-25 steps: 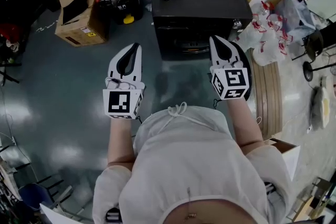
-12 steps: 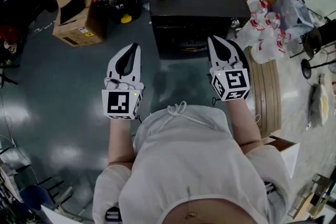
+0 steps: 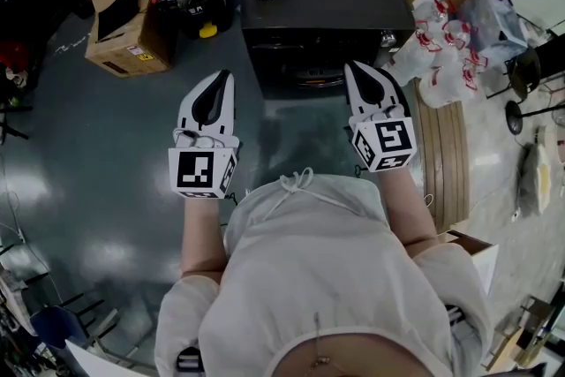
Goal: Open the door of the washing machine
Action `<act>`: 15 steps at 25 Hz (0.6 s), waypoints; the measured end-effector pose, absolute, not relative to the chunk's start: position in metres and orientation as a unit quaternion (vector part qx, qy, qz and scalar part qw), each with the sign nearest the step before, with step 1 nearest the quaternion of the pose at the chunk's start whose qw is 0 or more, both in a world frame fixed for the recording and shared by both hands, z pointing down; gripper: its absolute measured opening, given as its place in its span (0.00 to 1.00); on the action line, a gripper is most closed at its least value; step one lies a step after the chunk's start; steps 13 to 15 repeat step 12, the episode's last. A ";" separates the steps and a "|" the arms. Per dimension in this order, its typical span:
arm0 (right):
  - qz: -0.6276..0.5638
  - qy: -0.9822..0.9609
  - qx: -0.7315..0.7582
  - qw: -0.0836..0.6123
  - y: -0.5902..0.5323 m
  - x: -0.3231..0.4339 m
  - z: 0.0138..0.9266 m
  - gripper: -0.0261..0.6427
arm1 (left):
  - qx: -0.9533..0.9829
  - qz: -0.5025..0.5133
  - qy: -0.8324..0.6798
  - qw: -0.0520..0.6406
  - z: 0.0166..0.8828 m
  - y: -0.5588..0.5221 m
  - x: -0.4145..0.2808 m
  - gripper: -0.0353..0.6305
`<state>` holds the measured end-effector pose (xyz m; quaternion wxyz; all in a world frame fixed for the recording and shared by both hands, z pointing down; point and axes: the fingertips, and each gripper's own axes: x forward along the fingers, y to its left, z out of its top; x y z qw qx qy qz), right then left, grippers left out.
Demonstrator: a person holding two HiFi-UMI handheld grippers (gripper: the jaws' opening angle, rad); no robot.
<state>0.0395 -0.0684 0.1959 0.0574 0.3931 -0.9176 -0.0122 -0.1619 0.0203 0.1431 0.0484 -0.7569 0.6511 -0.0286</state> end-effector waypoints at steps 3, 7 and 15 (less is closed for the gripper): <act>-0.010 -0.920 0.387 0.057 -0.072 0.046 0.197 0.04 | -0.754 -0.030 0.655 0.052 0.143 0.016 -0.154 0.09; -0.009 -0.925 0.376 0.058 -0.077 0.053 0.197 0.04 | -0.751 -0.031 0.658 0.051 0.141 0.011 -0.143 0.09; -0.008 -0.926 0.372 0.060 -0.083 0.063 0.200 0.04 | -0.748 -0.032 0.661 0.049 0.141 0.004 -0.131 0.09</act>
